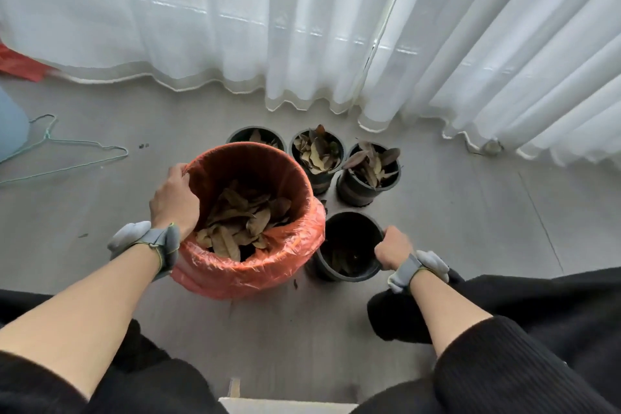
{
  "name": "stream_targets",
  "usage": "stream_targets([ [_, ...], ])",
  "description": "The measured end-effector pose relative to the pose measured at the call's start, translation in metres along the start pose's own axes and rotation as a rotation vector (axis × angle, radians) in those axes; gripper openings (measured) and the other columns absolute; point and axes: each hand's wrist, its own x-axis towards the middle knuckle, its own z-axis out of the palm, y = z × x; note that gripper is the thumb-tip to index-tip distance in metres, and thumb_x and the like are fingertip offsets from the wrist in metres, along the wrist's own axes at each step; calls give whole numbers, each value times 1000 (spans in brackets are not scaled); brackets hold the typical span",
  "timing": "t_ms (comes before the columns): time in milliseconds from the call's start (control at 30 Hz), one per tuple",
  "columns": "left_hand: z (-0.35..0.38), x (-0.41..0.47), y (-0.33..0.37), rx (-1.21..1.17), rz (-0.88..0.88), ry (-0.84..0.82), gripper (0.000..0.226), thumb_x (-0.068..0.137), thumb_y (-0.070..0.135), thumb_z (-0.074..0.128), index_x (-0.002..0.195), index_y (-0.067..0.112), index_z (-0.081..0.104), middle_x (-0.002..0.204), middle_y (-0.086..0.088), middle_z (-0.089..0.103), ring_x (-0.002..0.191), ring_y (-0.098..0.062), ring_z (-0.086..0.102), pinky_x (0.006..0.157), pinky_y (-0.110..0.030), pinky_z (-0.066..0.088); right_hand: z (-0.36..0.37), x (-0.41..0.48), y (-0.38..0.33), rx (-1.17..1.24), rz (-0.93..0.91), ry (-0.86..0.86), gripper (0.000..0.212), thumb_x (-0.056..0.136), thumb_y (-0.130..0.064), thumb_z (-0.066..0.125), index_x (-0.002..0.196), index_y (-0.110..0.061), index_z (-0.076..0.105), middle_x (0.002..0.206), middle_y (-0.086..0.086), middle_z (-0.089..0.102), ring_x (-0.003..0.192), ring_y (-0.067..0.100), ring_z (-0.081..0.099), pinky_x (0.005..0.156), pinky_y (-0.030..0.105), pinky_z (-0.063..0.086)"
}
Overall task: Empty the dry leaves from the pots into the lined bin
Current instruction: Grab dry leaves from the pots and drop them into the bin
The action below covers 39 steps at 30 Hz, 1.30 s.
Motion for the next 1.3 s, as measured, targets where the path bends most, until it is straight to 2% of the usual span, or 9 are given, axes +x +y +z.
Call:
stream_targets([
  [300,64,-19,115,22,224,-140,24,104,22,30,120,18,46,110,-22,61,99,-45,55,82,-46,39,-25,-2,103,139,287,35,12,90,-4,52,98,-1,62,110,18,68,101,34,64,74,31,45],
  [433,90,-33,141,15,209,-154,23,102,21,32,121,17,46,111,-23,61,102,-45,55,87,-49,40,-26,-8,137,164,328,32,17,90,-5,53,105,-2,61,113,17,68,105,33,64,72,29,43],
  [567,113,-38,163,26,207,-162,23,102,21,32,120,16,47,110,-24,61,102,-46,56,87,-49,40,-21,-4,147,214,334,3,7,94,-7,51,94,-6,59,116,14,67,109,28,64,80,30,49],
  [700,129,-37,176,30,243,-169,22,101,20,33,119,16,46,108,-25,61,101,-48,55,86,-51,41,-5,1,154,268,311,240,28,96,-11,48,123,-5,49,130,15,52,119,32,52,95,33,42],
  [800,139,-30,181,34,284,-166,20,101,22,33,116,19,46,105,-25,61,97,-50,55,82,-51,41,3,0,155,186,28,479,27,91,-6,50,117,-8,57,119,10,54,111,28,52,91,32,41],
  [933,143,-22,185,43,306,-199,23,102,24,33,119,22,47,107,-23,62,97,-48,56,83,-50,42,14,14,139,170,-93,157,35,92,-7,49,127,-9,53,126,12,55,114,31,56,93,38,46],
  [1067,142,-17,193,26,326,-235,24,102,25,31,121,24,47,108,-19,62,98,-45,55,83,-47,40,24,42,116,193,201,-159,62,93,-23,59,144,-3,29,145,22,37,129,38,47,103,40,40],
  [1200,142,-15,195,12,357,-244,24,103,26,30,121,26,46,107,-15,62,97,-42,55,78,-43,35,39,68,103,35,223,-288,72,102,-30,44,154,-3,3,160,22,8,146,39,18,117,42,22],
  [1300,141,-13,191,-12,383,-225,23,104,25,31,119,24,47,104,-13,62,95,-41,55,76,-42,34,52,73,107,-40,194,-258,84,97,-32,53,155,-7,-2,161,17,6,146,30,24,117,33,27],
])
